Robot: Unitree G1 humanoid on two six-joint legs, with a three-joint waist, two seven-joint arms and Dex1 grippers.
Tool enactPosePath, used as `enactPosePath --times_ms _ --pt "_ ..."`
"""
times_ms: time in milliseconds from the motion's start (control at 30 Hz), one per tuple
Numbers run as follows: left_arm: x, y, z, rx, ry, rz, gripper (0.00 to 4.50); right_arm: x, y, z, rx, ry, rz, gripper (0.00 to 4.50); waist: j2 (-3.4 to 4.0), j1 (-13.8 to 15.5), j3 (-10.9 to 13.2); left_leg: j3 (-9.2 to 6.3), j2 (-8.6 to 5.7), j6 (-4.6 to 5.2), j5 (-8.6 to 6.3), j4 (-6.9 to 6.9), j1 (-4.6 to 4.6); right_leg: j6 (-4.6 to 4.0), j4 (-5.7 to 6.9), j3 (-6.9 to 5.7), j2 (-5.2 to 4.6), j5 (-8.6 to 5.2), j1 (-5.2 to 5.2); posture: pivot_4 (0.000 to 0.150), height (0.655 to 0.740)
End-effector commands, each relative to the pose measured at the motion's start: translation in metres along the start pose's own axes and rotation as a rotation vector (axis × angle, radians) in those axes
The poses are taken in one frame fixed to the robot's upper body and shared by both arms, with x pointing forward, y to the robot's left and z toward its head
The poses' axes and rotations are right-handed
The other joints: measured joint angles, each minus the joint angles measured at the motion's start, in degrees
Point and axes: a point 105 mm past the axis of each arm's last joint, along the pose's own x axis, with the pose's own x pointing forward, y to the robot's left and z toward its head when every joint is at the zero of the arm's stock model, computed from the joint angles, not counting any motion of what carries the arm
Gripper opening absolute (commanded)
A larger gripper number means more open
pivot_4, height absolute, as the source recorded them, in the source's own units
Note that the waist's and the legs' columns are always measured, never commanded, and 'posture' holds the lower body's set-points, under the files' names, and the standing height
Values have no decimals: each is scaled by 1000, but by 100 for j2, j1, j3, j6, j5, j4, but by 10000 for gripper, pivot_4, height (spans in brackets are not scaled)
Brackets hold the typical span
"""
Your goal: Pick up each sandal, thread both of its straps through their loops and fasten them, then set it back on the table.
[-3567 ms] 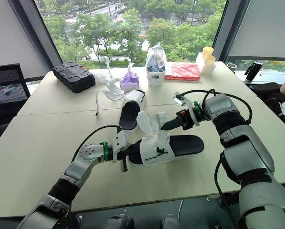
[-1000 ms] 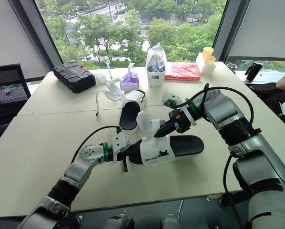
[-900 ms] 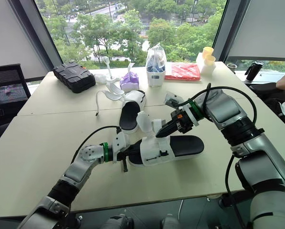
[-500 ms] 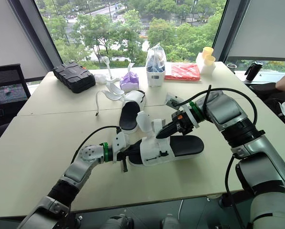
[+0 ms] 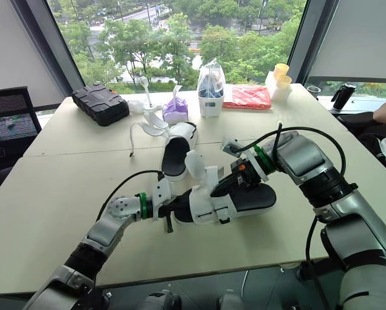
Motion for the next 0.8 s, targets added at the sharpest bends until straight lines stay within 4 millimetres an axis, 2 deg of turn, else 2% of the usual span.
enactPosePath --times_ms 33,233,400,500,667,800 --pt "-2 -19 -38 -80 135 -54 0 -5 5 4 -38 -4 -5 504 0 2 0 0 0 0 0 0 0 0 0 0 0 0 0 1500 7400" --pt "-1 -19 -37 -77 133 -57 0 1 0 -16 -78 71 -47 504 -1 6 0 -1 0 0 0 3 0 0 0 0 0 0 3 1500 7400" --pt "-1 -19 -37 -78 134 -59 0 -2 1 -15 -103 51 -53 504 -1 6 0 0 0 0 0 7 0 0 0 -3 1 0 4 1500 7400" --pt "0 -20 -37 -78 134 -61 0 -6 3 -14 -106 38 -61 8916 -1 6 0 0 0 0 0 8 0 0 0 -4 1 0 5 1500 7400" --pt "1 -20 -37 -78 132 -60 0 -23 13 -12 -104 20 -98 33548 -1 10 0 -1 0 0 0 8 0 0 0 -4 1 0 5 1500 7400" --pt "1 -21 -37 -79 130 -58 0 -36 23 -18 -61 23 -132 33548 -1 13 0 -1 0 0 0 9 0 0 -2 -4 0 -1 7 1500 7400"
